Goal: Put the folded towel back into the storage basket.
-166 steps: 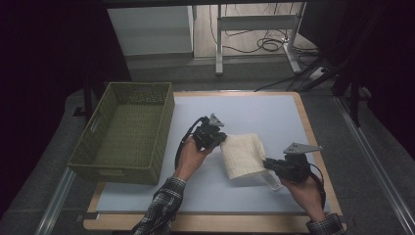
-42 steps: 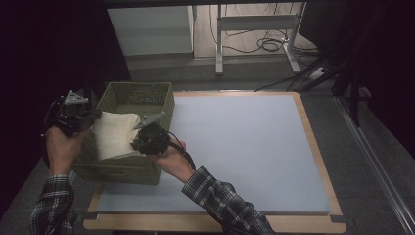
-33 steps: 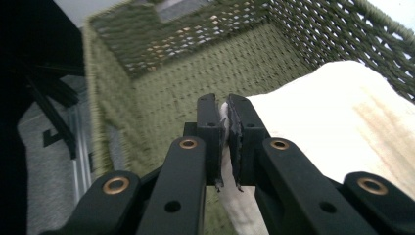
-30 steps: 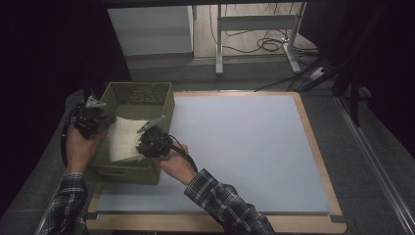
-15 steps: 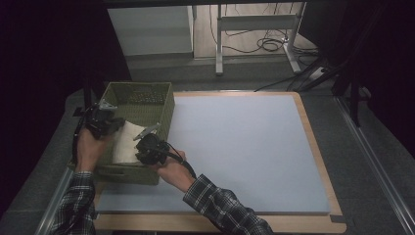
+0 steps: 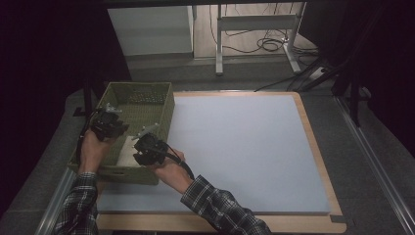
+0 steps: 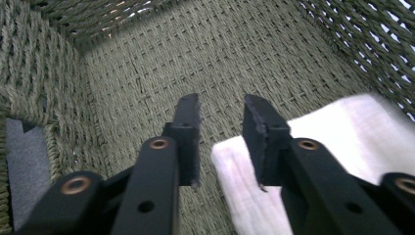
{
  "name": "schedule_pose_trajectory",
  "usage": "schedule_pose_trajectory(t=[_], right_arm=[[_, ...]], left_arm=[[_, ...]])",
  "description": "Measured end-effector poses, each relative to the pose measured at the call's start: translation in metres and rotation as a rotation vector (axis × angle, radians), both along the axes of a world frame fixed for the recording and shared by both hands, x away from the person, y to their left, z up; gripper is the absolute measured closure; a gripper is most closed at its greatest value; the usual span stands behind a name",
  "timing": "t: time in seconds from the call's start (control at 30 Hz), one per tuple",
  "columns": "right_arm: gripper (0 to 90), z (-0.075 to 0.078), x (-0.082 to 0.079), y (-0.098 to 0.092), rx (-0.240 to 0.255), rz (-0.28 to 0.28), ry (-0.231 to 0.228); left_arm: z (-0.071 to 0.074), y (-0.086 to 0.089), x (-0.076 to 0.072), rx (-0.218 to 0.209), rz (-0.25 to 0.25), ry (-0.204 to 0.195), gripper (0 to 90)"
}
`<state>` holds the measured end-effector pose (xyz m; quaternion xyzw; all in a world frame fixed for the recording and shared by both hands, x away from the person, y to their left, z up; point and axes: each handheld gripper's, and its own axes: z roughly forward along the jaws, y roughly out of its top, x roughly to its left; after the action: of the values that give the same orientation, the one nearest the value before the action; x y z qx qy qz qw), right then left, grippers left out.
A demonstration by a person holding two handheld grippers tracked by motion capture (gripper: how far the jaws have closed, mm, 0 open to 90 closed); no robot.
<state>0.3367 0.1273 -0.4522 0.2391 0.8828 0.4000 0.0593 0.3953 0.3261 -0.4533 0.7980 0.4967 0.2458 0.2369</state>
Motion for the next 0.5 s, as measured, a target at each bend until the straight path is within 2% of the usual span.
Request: schedule_pose_trajectory(t=[0.13,0.23,0.33,0.5], right_arm=[[64.6,0.008,0.004,-0.008,0.021,-0.007,-0.013],[61.5,0.012,0.007,-0.015,0.028,0.000,-0.028],[57.3,0.013,0.008,-0.020,0.024,0.014,-0.051],[48.5,0.016,0.006,-0.026,0.030,0.051,-0.090]], left_arm=[[0.002,0.000,-0.001,-0.002,0.009,-0.017,58.0],[0.004,0.000,-0.002,-0.029,0.016,-0.031,51.0],[0.005,0.000,-0.002,-0.082,0.016,-0.036,44.7],[0.005,-0.002,0.000,-0.121,0.005,-0.040,35.0]])
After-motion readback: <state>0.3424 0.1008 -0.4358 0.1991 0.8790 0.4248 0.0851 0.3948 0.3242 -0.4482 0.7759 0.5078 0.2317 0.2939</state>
